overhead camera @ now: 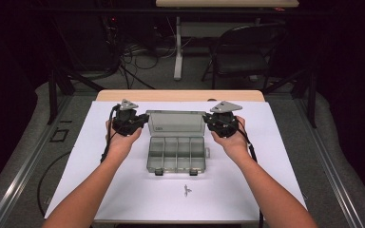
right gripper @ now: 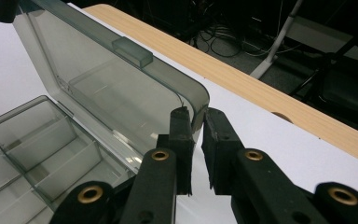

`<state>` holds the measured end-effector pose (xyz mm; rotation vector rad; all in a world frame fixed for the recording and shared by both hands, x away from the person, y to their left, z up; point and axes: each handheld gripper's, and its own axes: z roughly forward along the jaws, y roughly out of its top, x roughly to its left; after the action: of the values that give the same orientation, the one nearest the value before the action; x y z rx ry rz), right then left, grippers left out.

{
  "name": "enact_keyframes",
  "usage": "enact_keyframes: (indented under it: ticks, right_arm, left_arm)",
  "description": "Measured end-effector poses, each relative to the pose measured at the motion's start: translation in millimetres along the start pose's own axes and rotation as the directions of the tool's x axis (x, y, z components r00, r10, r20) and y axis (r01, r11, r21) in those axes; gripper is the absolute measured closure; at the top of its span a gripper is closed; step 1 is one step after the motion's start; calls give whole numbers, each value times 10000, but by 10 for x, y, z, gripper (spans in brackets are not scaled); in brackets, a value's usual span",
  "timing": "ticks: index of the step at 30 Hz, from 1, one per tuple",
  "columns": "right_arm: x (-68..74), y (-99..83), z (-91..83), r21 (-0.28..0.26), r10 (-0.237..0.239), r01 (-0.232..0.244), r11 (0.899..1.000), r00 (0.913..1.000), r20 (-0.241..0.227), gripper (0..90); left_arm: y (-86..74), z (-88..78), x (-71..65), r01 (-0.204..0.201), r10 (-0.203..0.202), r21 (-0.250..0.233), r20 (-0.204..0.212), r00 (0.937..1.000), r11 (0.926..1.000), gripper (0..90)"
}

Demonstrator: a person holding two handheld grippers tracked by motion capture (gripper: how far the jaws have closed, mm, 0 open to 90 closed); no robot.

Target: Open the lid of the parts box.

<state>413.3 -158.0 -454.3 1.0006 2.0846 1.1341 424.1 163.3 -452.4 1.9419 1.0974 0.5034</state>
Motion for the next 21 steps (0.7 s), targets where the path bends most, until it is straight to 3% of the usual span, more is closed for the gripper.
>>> enact_keyframes:
  ticks: [18,21]
  right_arm:
    - [-35,6,78,-144,134,-132,9998,9998,143,818]
    - [-40,4,79,-164,144,-142,9998,9998,127,818]
  left_arm:
    - [16,60,51,342,-342,-91,96,9994,9994,850]
    - [15,51,41,256,-256,-76,56,9997,9996,849]
